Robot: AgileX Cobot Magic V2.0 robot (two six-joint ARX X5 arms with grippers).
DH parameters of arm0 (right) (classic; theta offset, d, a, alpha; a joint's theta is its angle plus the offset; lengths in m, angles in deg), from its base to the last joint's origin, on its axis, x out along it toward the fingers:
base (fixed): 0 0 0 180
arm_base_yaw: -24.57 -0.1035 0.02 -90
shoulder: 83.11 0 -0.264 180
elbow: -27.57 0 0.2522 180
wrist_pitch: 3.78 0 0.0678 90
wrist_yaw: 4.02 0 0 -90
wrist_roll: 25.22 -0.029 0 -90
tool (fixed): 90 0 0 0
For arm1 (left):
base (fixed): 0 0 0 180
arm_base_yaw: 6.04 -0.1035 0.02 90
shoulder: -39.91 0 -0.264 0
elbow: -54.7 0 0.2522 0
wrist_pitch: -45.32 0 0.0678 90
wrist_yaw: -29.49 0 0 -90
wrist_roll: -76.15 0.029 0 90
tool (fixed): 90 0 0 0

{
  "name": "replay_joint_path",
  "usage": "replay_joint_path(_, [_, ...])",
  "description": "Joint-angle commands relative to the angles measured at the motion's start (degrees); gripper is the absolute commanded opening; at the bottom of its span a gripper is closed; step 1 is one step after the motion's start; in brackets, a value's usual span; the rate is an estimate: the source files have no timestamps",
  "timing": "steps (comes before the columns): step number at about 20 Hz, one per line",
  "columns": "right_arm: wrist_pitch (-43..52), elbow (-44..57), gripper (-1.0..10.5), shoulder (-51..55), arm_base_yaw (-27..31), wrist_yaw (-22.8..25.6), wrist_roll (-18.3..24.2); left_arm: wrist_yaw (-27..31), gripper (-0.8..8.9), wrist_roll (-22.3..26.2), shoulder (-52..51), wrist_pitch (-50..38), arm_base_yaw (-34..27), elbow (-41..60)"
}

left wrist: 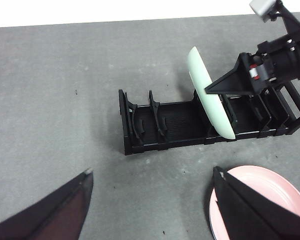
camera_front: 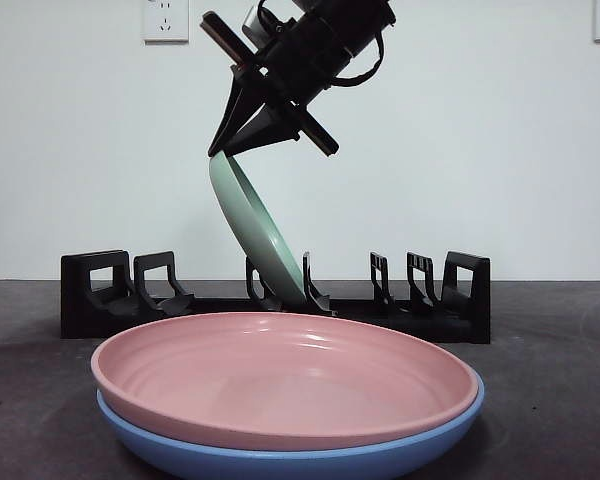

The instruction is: Place the plate

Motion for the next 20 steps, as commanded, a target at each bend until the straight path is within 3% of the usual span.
replay_joint_path(1, [1.0,-1.6,0.1,-0.7,-0.2,-2.6,-1.2,0.3,3.75,1.1,0.3,-0.5,0.2,-1.1])
replay_joint_path(5, [0.9,-1.8,0.1,0.8,-0.4,-5.4,-1.4,0.3,3.75,1.1,0.3,-0.6,0.2,-1.1])
replay_joint_path(14, [-3.0,-2.0,0.1,8.7,-0.4,-6.3,-0.5,0.3,3.75,1.1,0.4,-1.2,0.2,-1.1])
replay_joint_path(18, [-12.4,-2.0,0.1,13.2,-1.4,-5.6,5.3,0.3,3.75,1.1,0.4,-1.2,0.2,-1.1])
replay_joint_path(20, [-19.6,-2.0,0.1,15.4,-2.7,-1.8,10.1,0.3,3.75,1.1,0.4,-1.2,0.2,-1.1])
